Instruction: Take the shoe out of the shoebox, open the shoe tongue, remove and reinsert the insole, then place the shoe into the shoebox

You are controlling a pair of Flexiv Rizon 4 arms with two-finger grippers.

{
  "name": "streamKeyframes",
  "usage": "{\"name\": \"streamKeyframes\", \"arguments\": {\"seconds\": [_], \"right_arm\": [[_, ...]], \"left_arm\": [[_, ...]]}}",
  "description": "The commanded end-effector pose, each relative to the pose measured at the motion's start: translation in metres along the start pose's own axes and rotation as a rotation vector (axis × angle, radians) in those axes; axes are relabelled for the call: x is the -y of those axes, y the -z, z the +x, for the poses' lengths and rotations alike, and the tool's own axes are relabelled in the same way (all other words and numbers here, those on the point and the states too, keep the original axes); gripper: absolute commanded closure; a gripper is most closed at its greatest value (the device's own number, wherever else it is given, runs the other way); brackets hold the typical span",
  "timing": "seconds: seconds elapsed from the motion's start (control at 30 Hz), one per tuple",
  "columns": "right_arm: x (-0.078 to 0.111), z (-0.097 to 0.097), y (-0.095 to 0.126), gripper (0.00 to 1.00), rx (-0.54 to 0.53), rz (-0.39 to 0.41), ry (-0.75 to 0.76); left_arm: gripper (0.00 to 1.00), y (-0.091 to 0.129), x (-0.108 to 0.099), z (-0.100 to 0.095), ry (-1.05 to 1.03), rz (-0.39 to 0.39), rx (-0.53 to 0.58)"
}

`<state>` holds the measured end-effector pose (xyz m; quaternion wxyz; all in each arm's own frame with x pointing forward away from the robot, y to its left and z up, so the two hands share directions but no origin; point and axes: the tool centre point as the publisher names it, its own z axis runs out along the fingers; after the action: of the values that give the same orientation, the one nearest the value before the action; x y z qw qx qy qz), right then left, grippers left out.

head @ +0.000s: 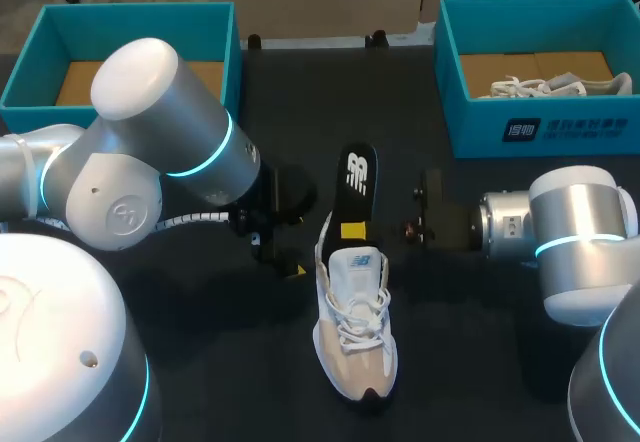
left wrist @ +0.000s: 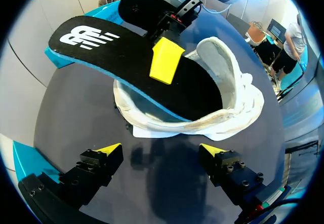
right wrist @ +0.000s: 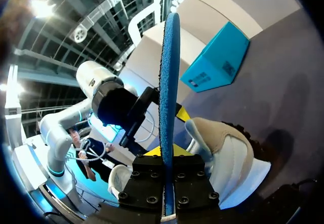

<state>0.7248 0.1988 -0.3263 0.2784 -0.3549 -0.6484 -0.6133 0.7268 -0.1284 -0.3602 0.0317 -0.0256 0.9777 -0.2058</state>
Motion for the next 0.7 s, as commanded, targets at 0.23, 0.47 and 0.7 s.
{"name": "streamKeyframes", "arguments": {"seconds": [0.23, 0.47, 0.7], "right_arm": [[0.021, 0.003, -0.001, 1.0, 0.01, 0.002, -0.051], [0.015, 0.007, -0.002, 0.75, 0.0, 0.004, -0.034], [0.001, 0.013, -0.003, 0.55, -0.005, 0.015, 0.004]], "left_arm": [[0.0, 0.0, -0.001, 0.001, -0.001, 0.001, 0.001], [0.0, 0.0, -0.001, 0.001, -0.001, 0.001, 0.001], [0.0, 0.0, -0.001, 0.001, -0.001, 0.001, 0.001]]}}
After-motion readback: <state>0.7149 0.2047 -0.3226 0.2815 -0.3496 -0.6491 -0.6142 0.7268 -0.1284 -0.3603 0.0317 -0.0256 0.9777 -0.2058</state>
